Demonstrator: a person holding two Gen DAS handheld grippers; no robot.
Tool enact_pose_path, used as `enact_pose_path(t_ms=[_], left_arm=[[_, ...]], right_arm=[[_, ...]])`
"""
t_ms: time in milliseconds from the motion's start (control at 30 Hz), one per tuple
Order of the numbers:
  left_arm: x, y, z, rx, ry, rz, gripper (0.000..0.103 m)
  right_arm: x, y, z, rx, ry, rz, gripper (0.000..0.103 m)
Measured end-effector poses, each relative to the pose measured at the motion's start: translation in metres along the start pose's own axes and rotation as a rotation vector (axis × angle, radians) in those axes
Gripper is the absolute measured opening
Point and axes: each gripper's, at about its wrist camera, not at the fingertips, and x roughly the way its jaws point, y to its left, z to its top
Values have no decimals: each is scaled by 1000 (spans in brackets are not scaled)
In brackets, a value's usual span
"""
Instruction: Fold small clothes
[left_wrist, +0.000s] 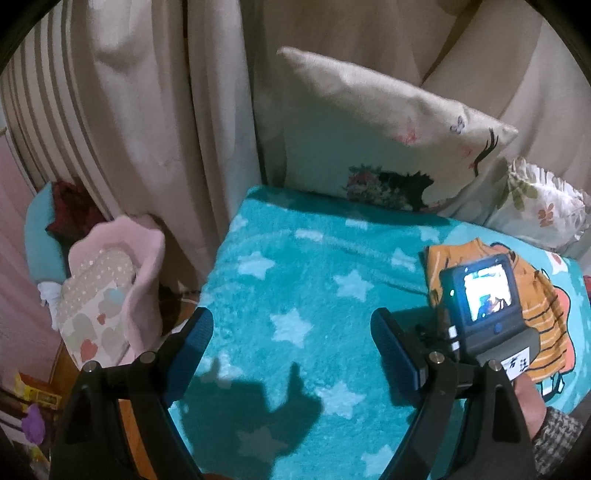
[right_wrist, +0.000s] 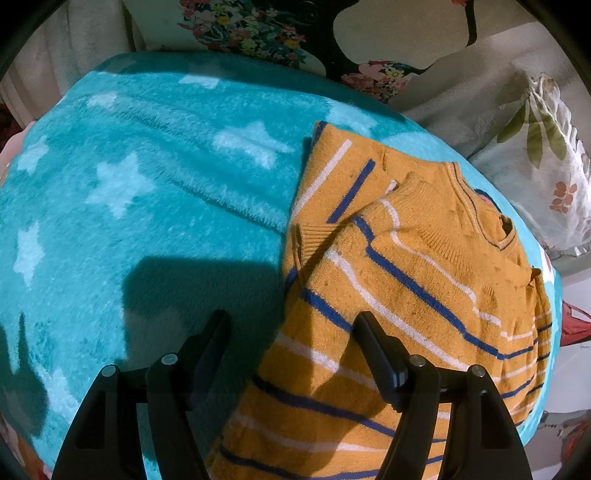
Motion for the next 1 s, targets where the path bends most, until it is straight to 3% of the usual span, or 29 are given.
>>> enact_pose_path(t_ms=[200,333,600,1000], left_arm=[[-20,3,18,-20,-150,82,88],[-25,11,30,-34,-196,125,91],[-14,22,29,-53,-145,136,91],[1,23,22,-72,-64,67,91]], right_arm=[[-1,1,-1,-2,-3,-4,76],[-1,0,-1,-3,-1,-4,77],[-1,0,0,-2,0,-4,77],[0,0,0,-6,0,-4,77]])
